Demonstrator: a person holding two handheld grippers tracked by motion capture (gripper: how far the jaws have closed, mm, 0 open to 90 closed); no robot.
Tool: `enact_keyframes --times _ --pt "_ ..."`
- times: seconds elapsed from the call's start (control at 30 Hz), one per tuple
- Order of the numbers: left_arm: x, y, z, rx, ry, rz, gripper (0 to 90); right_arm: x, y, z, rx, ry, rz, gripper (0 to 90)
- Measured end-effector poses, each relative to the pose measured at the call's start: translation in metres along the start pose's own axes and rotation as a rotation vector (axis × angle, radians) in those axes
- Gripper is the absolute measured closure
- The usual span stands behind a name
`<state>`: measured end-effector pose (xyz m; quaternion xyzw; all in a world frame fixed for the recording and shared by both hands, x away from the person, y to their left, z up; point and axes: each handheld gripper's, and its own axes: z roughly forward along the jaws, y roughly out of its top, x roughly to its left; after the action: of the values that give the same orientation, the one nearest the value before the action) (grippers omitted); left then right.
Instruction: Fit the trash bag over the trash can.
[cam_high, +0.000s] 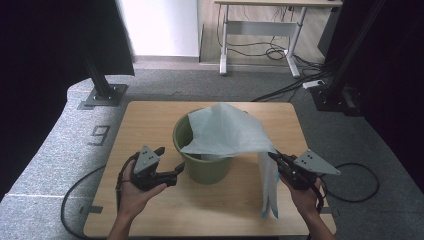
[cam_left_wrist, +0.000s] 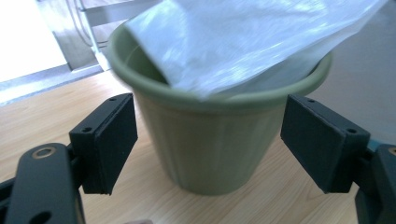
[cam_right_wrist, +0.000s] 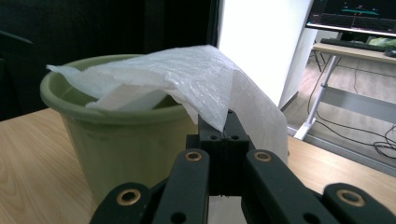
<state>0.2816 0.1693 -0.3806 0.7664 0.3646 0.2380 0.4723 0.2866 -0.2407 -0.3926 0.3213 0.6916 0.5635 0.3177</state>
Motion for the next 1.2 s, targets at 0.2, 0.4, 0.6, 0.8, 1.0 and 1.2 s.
enact_keyframes --times 0.2,0.4,0.6,0.8,1.0,1.2 --pt "-0.002 0.018 0.017 -0.001 0.005 -0.024 18.3 0.003 0.014 0.011 -0.007 0.024 0.003 88.4" --pt "-0.012 0.028 0.029 0.010 -0.005 -0.027 18.5 0.006 0.018 0.021 -0.001 0.031 0.016 88.4" --pt "-0.027 0.034 0.041 0.022 -0.040 -0.010 17.9 0.006 0.025 0.029 -0.004 0.043 0.036 88.4" --pt "-0.035 0.038 0.053 0.023 -0.087 -0.016 17.9 0.011 0.030 0.037 0.001 0.058 0.039 88.4" --pt "-0.046 0.039 0.064 0.039 -0.112 -0.005 17.9 0.013 0.032 0.042 0.007 0.063 0.051 88.4" --pt "-0.056 0.041 0.080 0.064 -0.071 0.025 17.8 0.020 0.034 0.050 0.012 0.087 0.067 88.4"
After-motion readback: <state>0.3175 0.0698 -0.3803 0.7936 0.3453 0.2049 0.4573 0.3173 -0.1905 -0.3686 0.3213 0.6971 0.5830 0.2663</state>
